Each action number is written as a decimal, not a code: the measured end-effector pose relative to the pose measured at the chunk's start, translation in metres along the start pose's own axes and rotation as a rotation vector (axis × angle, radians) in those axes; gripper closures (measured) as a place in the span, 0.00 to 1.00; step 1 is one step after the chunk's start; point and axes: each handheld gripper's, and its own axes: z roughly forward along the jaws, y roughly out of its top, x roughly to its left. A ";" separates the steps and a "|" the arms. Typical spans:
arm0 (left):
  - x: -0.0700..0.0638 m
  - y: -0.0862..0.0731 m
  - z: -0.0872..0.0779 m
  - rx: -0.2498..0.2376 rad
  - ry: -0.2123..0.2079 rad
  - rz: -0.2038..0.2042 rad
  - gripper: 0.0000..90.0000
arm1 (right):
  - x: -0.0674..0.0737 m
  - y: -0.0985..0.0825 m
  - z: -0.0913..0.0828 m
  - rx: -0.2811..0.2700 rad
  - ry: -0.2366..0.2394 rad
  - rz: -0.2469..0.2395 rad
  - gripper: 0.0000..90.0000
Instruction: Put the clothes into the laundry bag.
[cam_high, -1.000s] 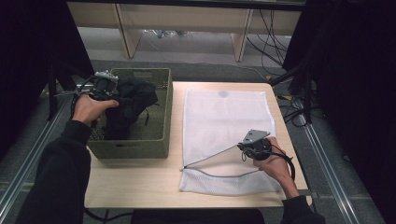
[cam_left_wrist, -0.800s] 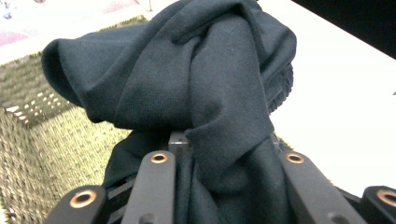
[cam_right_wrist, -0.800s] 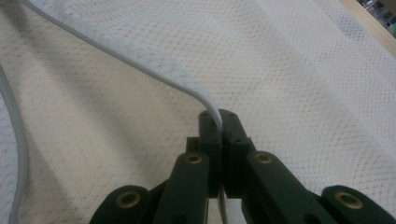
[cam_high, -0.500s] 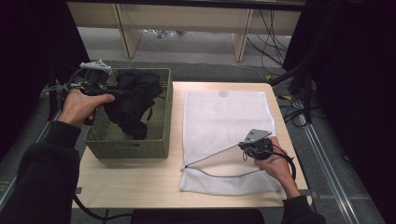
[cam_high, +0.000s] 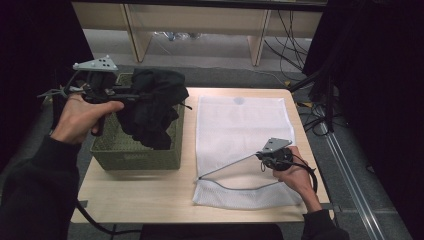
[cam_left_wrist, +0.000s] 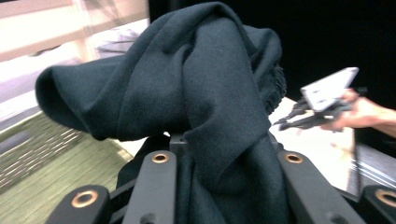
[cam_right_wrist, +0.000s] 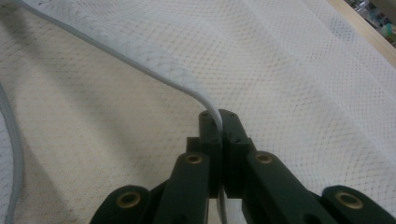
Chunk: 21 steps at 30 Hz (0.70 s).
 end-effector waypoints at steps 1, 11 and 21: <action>-0.004 0.002 0.000 -0.011 -0.016 0.006 0.78 | 0.000 0.000 0.000 0.000 0.000 0.000 1.00; -0.051 0.029 0.003 -0.073 -0.210 0.057 0.78 | -0.002 0.000 -0.001 -0.006 -0.002 0.007 1.00; -0.089 0.050 0.009 -0.106 -0.354 0.093 0.78 | -0.008 -0.001 -0.007 -0.035 -0.012 0.032 1.00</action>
